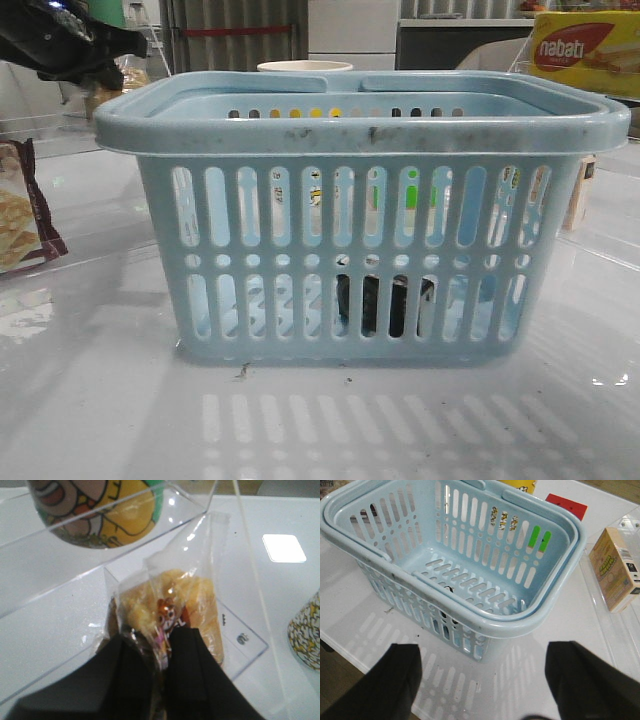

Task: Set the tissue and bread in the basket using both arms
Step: 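Grasp the wrapped bread bag on the shelf with the left gripper, then carry the bread bag over the blue basket and release it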

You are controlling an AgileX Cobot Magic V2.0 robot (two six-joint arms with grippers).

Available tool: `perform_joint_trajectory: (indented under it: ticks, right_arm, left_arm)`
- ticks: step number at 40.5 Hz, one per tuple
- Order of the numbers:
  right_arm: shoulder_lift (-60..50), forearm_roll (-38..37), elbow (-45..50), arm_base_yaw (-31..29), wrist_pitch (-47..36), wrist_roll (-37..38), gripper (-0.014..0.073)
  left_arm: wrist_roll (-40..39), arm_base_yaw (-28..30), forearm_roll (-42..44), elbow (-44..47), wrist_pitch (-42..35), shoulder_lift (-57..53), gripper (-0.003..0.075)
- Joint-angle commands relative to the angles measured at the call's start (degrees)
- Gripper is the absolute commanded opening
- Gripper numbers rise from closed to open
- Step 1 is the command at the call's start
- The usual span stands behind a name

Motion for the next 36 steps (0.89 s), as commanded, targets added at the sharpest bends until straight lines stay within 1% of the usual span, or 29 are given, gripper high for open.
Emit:
perform_joint_trajectory:
  ticks: [1, 12, 16, 21, 25, 30, 36]
  right_arm:
    - [-0.07, -0.51, -1.41, -0.18, -4.04, -0.21, 0.0612]
    - [-0.07, -0.51, -1.41, -0.18, -4.04, -0.21, 0.0612]
    - [-0.07, -0.51, -1.41, -0.18, -4.04, -0.21, 0.0612]
    - [-0.07, -0.51, -1.41, -0.18, -4.04, -0.21, 0.0612]
    - [-0.07, -0.51, -1.41, -0.18, -4.04, -0.21, 0.0612]
    - [-0.07, -0.51, -1.41, -0.18, -4.04, -0.21, 0.0612]
    - [-0.07, -0.51, -1.41, -0.18, -4.04, -0.21, 0.0612]
  left_arm:
    - [-0.11, -0.86, -0.55, -2.0, 0.56, -7.62, 0.009]
    - [0.16, -3.47, -0.44, -2.05, 14.48, -20.24, 0.009]
    - [3.02, -5.29, -0.44, -2.05, 19.67, -24.95, 0.009]
    - [5.48, -9.54, -0.44, -2.05, 27.28, -29.59, 0.009]
    - [7.49, -14.2, -0.44, -2.05, 32.04, -30.92, 0.009]
    - [7.49, -20.4, -0.44, -1.7, 33.87, -30.03, 0.009]
    - [7.49, -25.61, -0.44, -1.49, 31.74, -26.37, 0.0091]
